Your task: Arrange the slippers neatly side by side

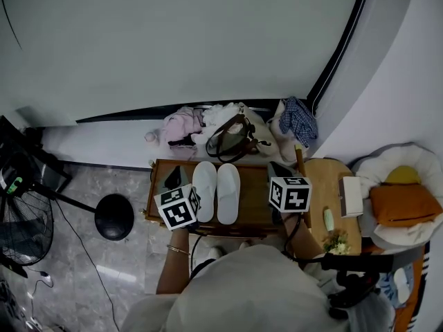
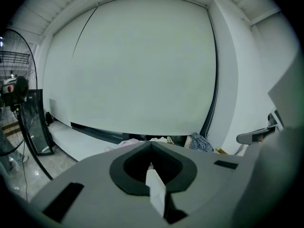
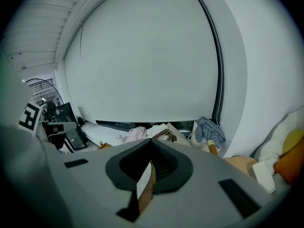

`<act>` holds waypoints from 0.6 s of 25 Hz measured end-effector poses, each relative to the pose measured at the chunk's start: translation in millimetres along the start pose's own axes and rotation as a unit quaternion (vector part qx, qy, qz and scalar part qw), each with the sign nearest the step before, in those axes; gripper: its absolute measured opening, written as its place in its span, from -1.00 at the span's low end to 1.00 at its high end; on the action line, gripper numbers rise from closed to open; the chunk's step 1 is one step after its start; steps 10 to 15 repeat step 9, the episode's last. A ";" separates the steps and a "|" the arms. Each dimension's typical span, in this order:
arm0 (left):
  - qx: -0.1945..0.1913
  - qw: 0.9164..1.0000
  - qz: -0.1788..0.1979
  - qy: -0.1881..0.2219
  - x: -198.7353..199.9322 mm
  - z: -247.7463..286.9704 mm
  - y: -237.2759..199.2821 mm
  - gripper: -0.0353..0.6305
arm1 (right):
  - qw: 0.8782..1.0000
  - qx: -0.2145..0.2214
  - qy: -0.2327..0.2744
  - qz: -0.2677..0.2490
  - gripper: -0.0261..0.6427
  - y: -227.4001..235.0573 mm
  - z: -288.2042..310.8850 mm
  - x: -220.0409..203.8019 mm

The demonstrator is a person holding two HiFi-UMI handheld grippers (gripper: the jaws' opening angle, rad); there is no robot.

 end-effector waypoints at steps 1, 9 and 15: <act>-0.001 1.000 0.000 0.000 -0.2 0.0 0.8 -0.85 | 1.000 0.001 0.000 0.000 -0.82 0.5 -0.1 -0.4; -0.006 1.000 0.003 -0.001 -3.1 -0.5 8.2 -0.85 | 1.000 0.000 -0.001 -0.002 -0.82 4.0 -3.2 -1.6; -0.006 1.000 0.003 -0.001 -3.1 -0.5 8.2 -0.85 | 1.000 0.000 -0.001 -0.002 -0.82 4.0 -3.2 -1.6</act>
Point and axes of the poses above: the fingertips, and each gripper's own axes: z forward along the fingers, y to its right, x out of its top, the point moved 3 cm from there along -z, backward along the fingers, and after that the axes turned 11 degrees about y, right-handed, at the moved point
